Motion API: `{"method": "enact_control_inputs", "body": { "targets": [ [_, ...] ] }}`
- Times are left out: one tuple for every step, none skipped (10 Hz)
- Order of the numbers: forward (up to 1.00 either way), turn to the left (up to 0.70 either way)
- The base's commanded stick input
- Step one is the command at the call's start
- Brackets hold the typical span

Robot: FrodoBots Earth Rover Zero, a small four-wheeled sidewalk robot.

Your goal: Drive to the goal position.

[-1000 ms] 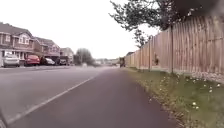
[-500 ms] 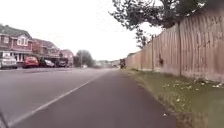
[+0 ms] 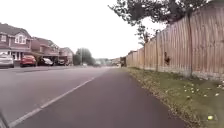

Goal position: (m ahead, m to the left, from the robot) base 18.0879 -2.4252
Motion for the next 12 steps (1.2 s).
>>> {"method": "enact_control_inputs", "body": {
  "targets": [
    [1.00, 0.00],
    [1.00, 0.00],
    [1.00, 0.00],
    [1.00, 0.00],
    [1.00, 0.00],
    [1.00, 0.00],
    [1.00, 0.00],
    [1.00, 0.00],
    [1.00, 0.00],
    [1.00, 0.00],
    [1.00, 0.00],
    [1.00, 0.00]
  ]
}}
